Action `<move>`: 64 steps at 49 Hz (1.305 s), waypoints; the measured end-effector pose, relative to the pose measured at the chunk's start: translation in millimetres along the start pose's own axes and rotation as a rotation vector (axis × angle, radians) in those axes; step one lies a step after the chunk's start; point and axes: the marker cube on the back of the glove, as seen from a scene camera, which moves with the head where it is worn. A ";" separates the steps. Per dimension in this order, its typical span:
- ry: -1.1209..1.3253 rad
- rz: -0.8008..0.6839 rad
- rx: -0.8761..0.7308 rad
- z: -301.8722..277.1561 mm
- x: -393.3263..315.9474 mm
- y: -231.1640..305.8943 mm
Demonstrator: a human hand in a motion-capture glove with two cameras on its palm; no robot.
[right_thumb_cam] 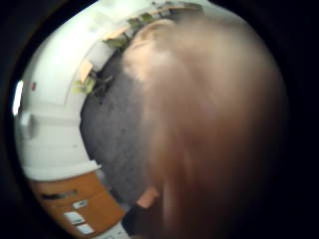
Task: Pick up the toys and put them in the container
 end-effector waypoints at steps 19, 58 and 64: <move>0.165 0.234 0.046 -33.7 31.8 33.4; 0.371 0.617 0.045 -12.2 284.2 285.7; 0.299 0.650 0.003 12.5 318.7 311.9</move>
